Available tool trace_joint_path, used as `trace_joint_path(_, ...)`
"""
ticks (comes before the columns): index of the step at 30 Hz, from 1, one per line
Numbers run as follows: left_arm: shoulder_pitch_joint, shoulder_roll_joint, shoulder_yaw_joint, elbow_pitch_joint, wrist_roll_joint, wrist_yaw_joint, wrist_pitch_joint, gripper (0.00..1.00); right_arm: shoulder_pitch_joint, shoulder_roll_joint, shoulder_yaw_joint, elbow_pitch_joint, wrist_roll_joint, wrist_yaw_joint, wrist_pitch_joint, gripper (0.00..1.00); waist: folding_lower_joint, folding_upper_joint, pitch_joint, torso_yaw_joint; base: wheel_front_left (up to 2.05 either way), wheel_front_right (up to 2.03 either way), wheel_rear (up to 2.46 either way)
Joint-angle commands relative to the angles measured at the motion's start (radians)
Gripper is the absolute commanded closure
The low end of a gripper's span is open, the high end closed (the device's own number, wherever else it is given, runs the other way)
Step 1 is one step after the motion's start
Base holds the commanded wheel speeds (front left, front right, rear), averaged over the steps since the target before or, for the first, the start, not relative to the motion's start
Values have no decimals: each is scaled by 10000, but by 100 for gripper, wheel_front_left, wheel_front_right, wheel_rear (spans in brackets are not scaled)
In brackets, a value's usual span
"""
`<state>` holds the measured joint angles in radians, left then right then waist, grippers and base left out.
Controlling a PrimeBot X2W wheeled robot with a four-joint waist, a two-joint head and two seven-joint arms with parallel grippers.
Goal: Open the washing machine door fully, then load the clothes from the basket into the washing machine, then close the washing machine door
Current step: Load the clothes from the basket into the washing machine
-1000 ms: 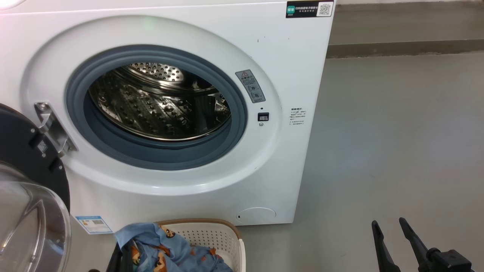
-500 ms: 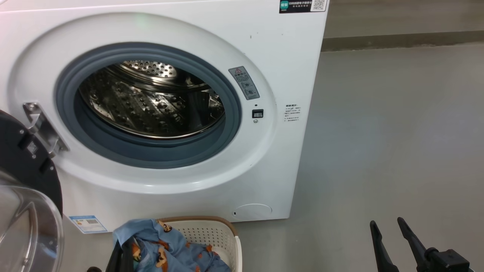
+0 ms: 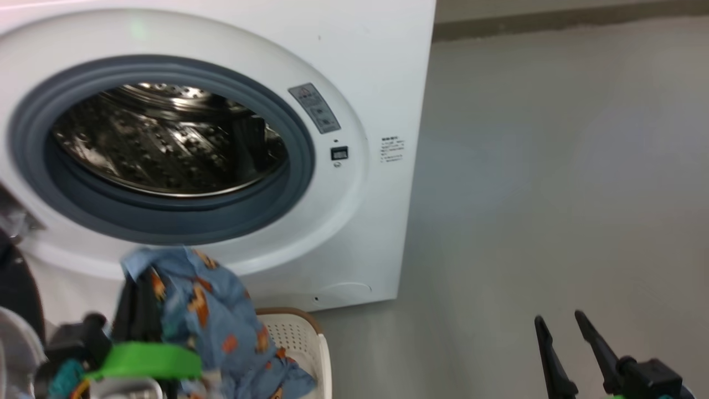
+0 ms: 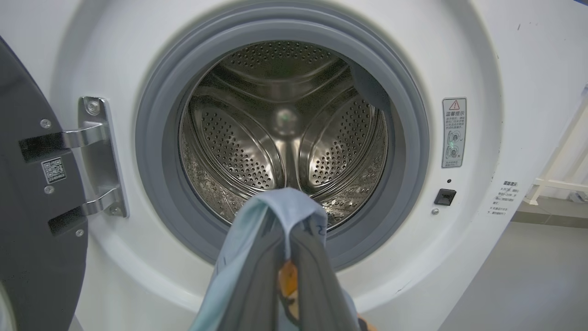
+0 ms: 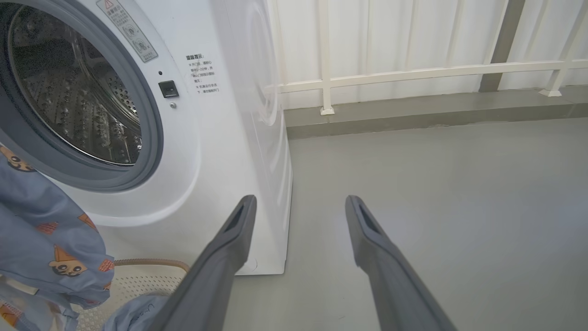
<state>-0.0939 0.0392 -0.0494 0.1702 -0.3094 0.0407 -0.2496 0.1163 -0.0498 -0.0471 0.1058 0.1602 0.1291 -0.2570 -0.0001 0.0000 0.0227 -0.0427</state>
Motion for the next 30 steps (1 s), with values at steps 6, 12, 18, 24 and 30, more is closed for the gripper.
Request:
trace_joint_path(6,-2059,580,921,519,261,-112,-122,100,-878,-15,250,-374,31,16,-48,0,1,0,1167,-924,0,0,0)
trace_joint_path(12,-3735,1020,1324,1395,575,-320,-122,100,-1359,-8,538,-388,443,16,-48,0,1,0,2047,-1457,0,0,0)
trace_joint_path(18,-4918,1256,1633,2255,1051,-314,-122,100,-1738,-6,698,-428,461,16,-48,0,1,0,2584,-1808,0,0,0)
trace_joint_path(24,-5903,1601,1852,3246,1514,-453,-122,100,-1928,-6,883,-448,417,16,-48,0,1,0,3015,-2091,0,0,0)
trace_joint_path(30,-6822,1996,2042,4174,1815,-494,-122,100,-2016,-6,1052,-452,424,16,-48,0,1,0,3428,-2250,0,0,0)
